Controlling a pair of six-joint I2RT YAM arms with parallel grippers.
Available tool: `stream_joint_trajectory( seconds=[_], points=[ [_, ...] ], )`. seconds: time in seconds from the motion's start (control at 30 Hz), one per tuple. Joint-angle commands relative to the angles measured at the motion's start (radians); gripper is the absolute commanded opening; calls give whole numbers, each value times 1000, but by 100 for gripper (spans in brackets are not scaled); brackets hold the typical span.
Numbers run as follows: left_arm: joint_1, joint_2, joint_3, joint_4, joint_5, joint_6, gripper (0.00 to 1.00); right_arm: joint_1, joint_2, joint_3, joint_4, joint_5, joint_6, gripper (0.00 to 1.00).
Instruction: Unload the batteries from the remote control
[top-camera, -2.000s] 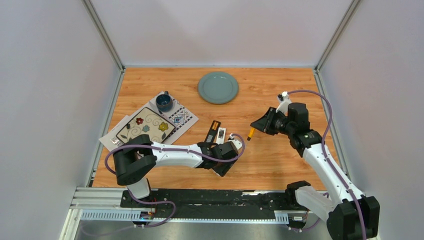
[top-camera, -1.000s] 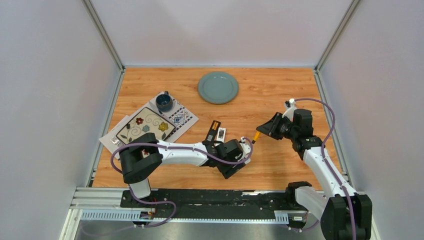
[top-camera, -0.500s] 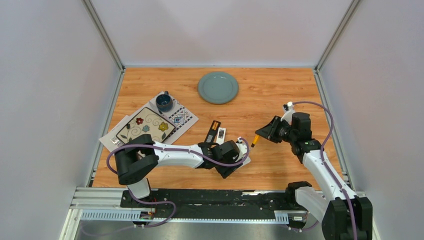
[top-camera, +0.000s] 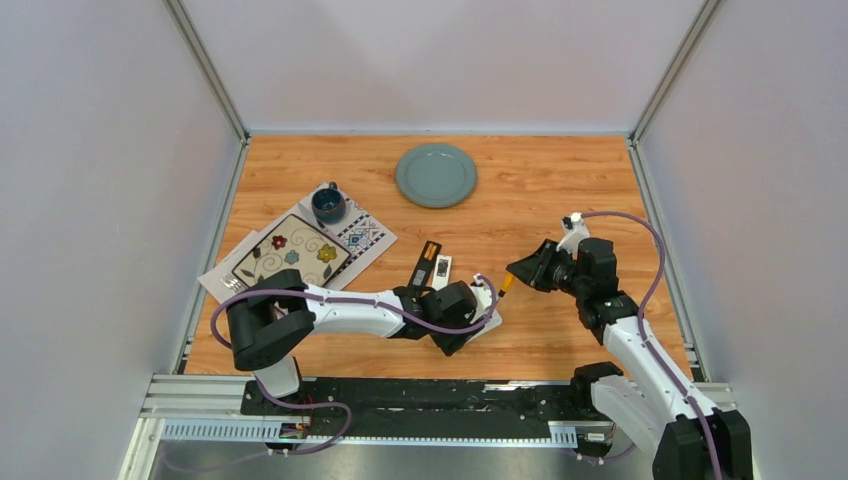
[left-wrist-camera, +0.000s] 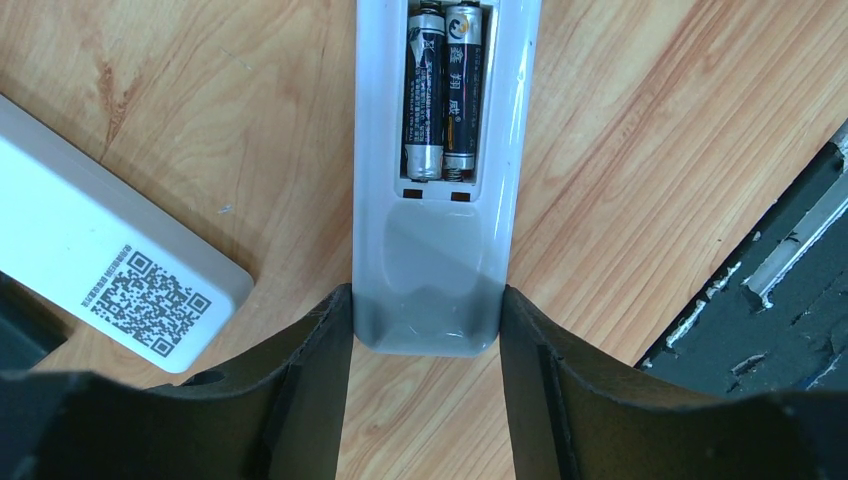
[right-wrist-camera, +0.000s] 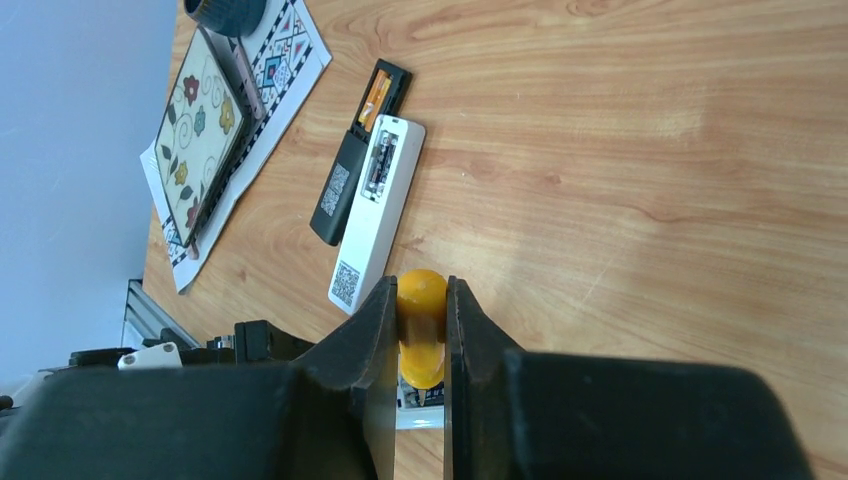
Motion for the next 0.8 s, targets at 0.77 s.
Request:
stream_joint_trajectory(
  seconds=[0.77],
  points=[
    [-4,-34,-42,-2,37,-41,6,229,-23,4,35,316,-124,0]
  ],
)
